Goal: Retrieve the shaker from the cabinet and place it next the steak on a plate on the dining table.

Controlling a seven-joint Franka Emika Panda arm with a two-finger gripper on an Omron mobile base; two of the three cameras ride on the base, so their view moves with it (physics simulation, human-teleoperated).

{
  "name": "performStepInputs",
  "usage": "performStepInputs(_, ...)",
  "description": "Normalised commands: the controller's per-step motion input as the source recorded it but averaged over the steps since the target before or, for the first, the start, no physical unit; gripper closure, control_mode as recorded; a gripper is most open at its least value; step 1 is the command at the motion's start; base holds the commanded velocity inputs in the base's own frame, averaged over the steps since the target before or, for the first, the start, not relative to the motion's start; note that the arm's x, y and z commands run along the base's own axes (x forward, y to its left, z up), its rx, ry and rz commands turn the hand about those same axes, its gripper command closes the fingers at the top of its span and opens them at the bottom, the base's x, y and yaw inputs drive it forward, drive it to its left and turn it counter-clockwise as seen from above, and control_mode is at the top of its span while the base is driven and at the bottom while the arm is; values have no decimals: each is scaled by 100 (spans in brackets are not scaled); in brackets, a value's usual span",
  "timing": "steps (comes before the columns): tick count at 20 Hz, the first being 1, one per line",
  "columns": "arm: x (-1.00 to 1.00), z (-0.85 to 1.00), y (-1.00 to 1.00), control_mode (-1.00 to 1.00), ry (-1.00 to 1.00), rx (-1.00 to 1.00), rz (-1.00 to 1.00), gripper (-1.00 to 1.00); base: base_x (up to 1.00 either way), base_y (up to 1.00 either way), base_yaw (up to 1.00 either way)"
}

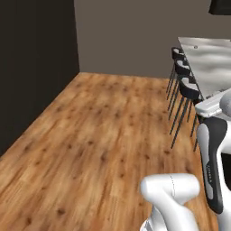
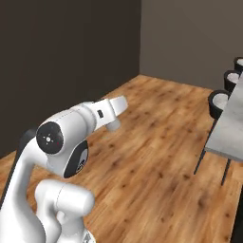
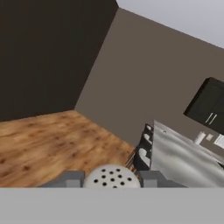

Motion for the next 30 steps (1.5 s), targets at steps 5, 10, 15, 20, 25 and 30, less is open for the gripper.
performStepInputs(5,0,0,0,100,0,0,0,100,100,47,-40)
performStepInputs(10,0,0,0,100,0,0,0,100,100,34,-38)
performStepInputs(15,0,0,0,100,0,0,0,100,100,35,-37)
performStepInputs(20,0,0,0,100,0,0,0,100,100,51,-36)
performStepInputs(25,0,0,0,100,0,0,0,100,100,67,-35)
performStepInputs(30,0,0,0,100,0,0,0,100,100,81,-33)
